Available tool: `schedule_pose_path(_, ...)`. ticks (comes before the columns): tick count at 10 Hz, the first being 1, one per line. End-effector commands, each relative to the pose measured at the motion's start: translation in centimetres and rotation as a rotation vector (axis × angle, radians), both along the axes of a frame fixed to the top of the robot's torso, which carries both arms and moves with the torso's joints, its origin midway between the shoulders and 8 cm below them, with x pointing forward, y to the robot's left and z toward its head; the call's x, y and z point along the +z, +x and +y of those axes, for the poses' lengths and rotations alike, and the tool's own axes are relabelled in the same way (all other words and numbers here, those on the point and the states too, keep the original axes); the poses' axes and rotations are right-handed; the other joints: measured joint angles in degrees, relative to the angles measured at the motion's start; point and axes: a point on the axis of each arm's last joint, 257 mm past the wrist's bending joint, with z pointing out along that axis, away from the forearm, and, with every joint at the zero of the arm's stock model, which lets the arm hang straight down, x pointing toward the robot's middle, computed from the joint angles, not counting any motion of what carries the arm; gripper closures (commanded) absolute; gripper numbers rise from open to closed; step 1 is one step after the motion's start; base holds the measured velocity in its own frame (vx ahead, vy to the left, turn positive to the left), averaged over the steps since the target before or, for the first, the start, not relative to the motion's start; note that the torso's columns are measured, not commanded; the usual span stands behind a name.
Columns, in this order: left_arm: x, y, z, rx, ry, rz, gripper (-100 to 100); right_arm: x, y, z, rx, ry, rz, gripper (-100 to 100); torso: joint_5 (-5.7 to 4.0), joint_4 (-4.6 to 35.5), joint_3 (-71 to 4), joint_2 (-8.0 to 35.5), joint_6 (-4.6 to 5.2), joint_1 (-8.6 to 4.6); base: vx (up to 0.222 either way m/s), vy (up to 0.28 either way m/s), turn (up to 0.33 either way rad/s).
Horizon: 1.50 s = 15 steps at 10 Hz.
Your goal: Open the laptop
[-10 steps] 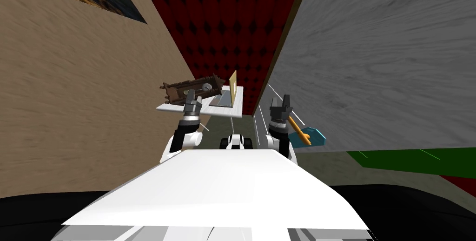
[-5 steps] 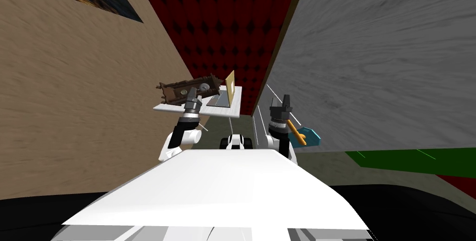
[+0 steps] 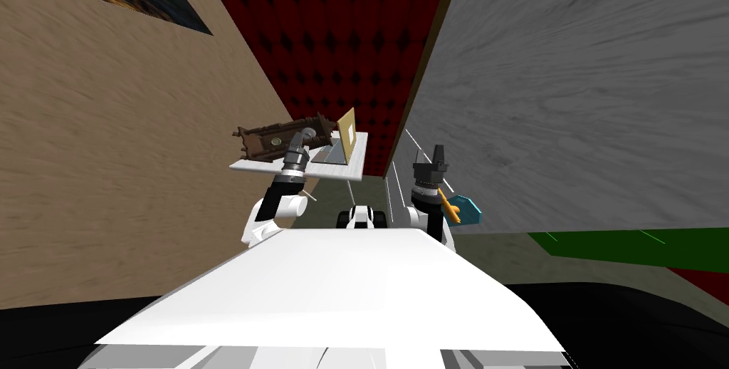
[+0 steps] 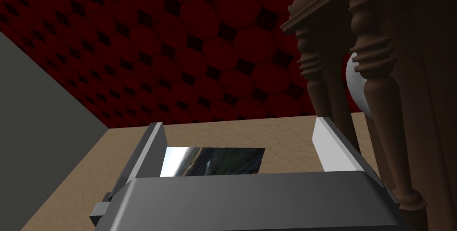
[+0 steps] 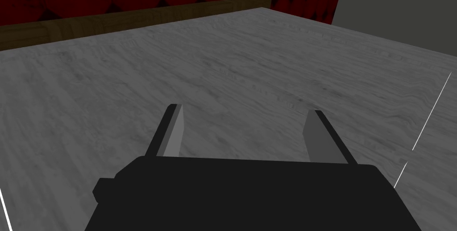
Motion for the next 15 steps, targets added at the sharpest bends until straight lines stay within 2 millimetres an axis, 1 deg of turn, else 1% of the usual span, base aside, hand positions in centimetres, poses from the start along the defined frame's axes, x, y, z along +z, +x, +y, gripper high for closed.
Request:
schedule_pose_path(1,-0.4,0.8,0.5,0.018,0.008,0.043,-100,0.0,0.0,0.0,0.000,0.000,0.000,0,0.00,0.01,0.02,0.02,-0.01,0.02,-0.004,-0.045,-0.005)
schedule_pose_path(7,-1.0,2.2,1.5,0.056,0.024,0.115,-100,0.0,0.0,0.0,0.000,0.001,0.001,0,-0.03,-0.01,-0.03,-0.05,-0.01,-0.11,0.003,-0.052,-0.003)
schedule_pose_path(15,-2.6,4.0,3.4,0.118,0.034,0.239,-100,0.0,0.0,0.0,0.000,0.001,0.001,0,-0.02,0.00,0.00,-0.01,-0.01,-0.05,0.002,-0.057,-0.004)
